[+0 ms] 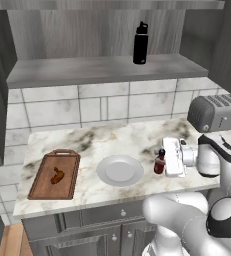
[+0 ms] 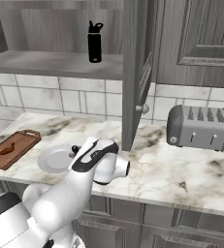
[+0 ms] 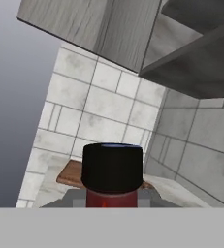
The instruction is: Pick the chicken drumstick from the plate and place it on the cutting board. Then pick the condiment bottle from the cabinet and place it next to the cutting board.
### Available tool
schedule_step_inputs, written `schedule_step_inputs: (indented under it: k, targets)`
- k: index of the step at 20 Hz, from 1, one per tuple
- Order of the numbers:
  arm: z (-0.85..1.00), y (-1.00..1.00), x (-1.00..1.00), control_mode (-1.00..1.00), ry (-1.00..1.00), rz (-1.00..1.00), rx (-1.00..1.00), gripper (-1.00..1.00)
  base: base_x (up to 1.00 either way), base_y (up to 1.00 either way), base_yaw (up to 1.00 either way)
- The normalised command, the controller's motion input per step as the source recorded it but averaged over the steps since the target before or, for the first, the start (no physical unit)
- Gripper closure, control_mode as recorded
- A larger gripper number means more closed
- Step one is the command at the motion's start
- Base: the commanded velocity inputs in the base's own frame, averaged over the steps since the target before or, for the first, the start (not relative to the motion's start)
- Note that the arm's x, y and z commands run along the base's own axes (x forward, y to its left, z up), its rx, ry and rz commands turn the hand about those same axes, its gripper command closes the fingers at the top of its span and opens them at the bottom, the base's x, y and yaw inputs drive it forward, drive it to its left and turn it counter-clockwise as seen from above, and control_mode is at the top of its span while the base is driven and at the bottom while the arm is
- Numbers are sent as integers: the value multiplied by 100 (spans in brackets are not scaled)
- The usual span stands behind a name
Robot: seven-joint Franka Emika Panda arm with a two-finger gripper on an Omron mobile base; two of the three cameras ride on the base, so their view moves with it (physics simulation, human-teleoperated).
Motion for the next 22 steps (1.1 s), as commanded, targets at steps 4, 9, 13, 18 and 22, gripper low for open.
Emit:
schedule_step_inputs:
  k: [4, 9, 13, 18, 22]
  targets:
    - [-26, 0, 2, -100, 0, 0, -1, 100, 0, 0, 0]
    - [-27, 0, 7, -100, 0, 0, 0, 100, 0, 0, 0]
    - [-22, 0, 8, -100, 0, 0, 2, 100, 0, 0, 0]
    - [-18, 0, 9, -100, 0, 0, 2, 100, 0, 0, 0]
    - [-16, 0, 9, -100, 0, 0, 1, 100, 0, 0, 0]
